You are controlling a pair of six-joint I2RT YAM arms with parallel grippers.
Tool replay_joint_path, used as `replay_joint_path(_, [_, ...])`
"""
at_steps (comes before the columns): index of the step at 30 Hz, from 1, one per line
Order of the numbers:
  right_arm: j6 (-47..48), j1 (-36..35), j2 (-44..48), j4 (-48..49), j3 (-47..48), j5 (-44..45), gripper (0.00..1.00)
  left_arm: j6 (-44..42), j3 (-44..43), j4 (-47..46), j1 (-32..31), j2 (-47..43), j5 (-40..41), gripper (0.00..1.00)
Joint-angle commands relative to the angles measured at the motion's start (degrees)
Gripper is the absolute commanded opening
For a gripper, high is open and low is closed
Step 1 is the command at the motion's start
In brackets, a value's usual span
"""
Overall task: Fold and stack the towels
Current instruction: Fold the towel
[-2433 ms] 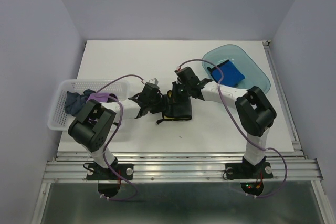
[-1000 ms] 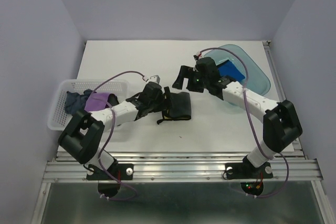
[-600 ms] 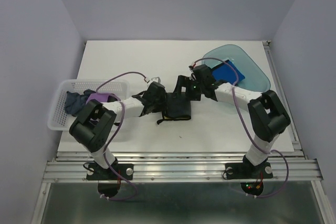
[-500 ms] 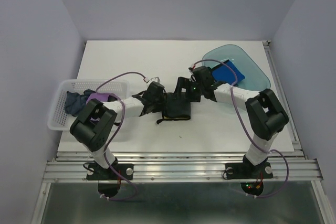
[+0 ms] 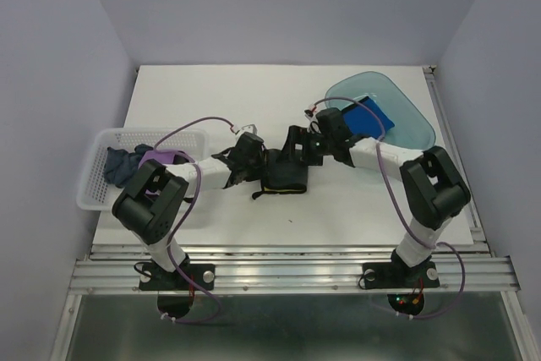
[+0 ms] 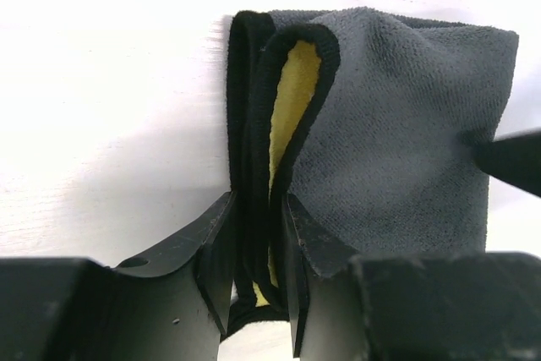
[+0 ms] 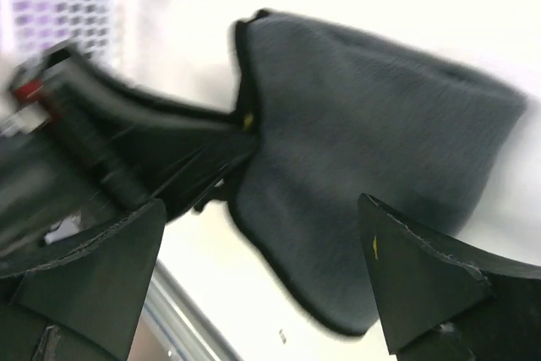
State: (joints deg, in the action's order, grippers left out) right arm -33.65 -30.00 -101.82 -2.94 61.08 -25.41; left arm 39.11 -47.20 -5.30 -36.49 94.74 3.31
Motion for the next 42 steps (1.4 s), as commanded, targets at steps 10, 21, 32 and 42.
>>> replay_joint_path(10, [-3.35,-2.26,10.86,9.80,-15.02,-3.07,1.00,1.76,2.73,-2.52,0.28,-2.01,-0.94,0.37])
replay_joint_path(21, [-1.78,-2.26,7.59,7.16,-13.28,0.62,1.00,2.28,3.52,-2.87,0.28,-1.92,-1.38,0.37])
replay_joint_path(32, [1.57,-2.08,15.95,-10.41,-6.25,24.31,1.00,1.93,5.36,-5.24,0.19,-4.04,-2.61,0.37])
replay_joint_path(42, [4.38,-1.91,6.82,-13.32,0.61,27.26,0.92,2.90,7.38,-8.06,-0.07,-3.95,-5.16,0.37])
